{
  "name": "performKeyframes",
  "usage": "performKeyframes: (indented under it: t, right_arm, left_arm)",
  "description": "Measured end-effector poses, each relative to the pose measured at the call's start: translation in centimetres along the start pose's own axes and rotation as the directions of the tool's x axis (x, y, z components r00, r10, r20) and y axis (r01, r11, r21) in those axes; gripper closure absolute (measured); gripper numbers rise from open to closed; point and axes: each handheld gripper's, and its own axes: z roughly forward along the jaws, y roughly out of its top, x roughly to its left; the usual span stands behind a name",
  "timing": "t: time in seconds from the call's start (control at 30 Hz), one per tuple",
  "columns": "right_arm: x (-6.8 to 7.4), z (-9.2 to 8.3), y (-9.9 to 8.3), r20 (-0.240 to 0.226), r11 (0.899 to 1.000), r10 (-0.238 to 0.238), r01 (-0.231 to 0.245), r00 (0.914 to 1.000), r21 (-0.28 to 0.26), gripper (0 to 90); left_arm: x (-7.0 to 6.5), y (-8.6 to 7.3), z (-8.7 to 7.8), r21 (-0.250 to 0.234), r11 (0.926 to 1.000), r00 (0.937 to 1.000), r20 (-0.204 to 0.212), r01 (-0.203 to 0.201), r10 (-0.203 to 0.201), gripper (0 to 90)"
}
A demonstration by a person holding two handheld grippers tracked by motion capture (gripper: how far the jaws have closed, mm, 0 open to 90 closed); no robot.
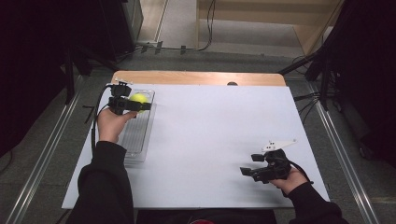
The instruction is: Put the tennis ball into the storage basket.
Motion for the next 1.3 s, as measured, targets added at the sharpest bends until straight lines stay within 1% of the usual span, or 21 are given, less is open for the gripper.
performKeyframes:
  t: [0.27, 0.37, 0.53, 0.77, 0.9, 1.13, 1.3]
  right_arm:
    - [0.0, 0.0, 0.0, 0.000, 1.000, 0.000, 0.000, 1.0000, 0.000, 20.6]
    - [0.0, 0.0, 0.0, -0.001, 1.000, 0.001, -0.001, 1.0000, 0.000, 20.6]
    - [0.0, 0.0, 0.0, 0.001, 1.000, 0.002, -0.002, 1.0000, -0.001, 20.6]
    - [0.0, 0.0, 0.0, 0.000, 1.000, 0.001, -0.001, 1.0000, 0.000, 20.6]
    - [0.0, 0.0, 0.0, 0.000, 1.000, 0.001, -0.001, 1.0000, 0.000, 20.6]
    - [0.0, 0.0, 0.0, 0.000, 1.000, 0.001, -0.001, 1.0000, -0.001, 20.6]
    - [0.0, 0.0, 0.0, 0.001, 1.000, 0.001, -0.001, 1.0000, -0.001, 20.6]
  left_arm:
    - [0.4, -0.3, 0.3, 0.004, 0.9998, 0.9998, -0.010, 0.019, -0.019, 26.5]
    - [0.3, -0.3, 0.5, 0.011, 0.9998, 0.9998, -0.013, 0.015, -0.015, 26.4]
    - [0.5, -0.4, 0.7, 0.018, 0.9993, 0.9994, -0.016, 0.032, -0.031, 26.3]
    - [0.8, -0.5, 0.9, 0.035, 0.9981, 0.9981, -0.034, 0.052, -0.051, 26.0]
    - [0.8, -0.6, 1.1, 0.044, 0.9975, 0.9975, -0.045, 0.056, -0.054, 26.0]
    - [0.8, -0.6, 1.0, 0.049, 0.9973, 0.9976, -0.045, 0.054, -0.052, 25.9]
    - [0.7, -0.6, 1.2, 0.066, 0.9964, 0.9960, -0.074, 0.054, -0.049, 25.2]
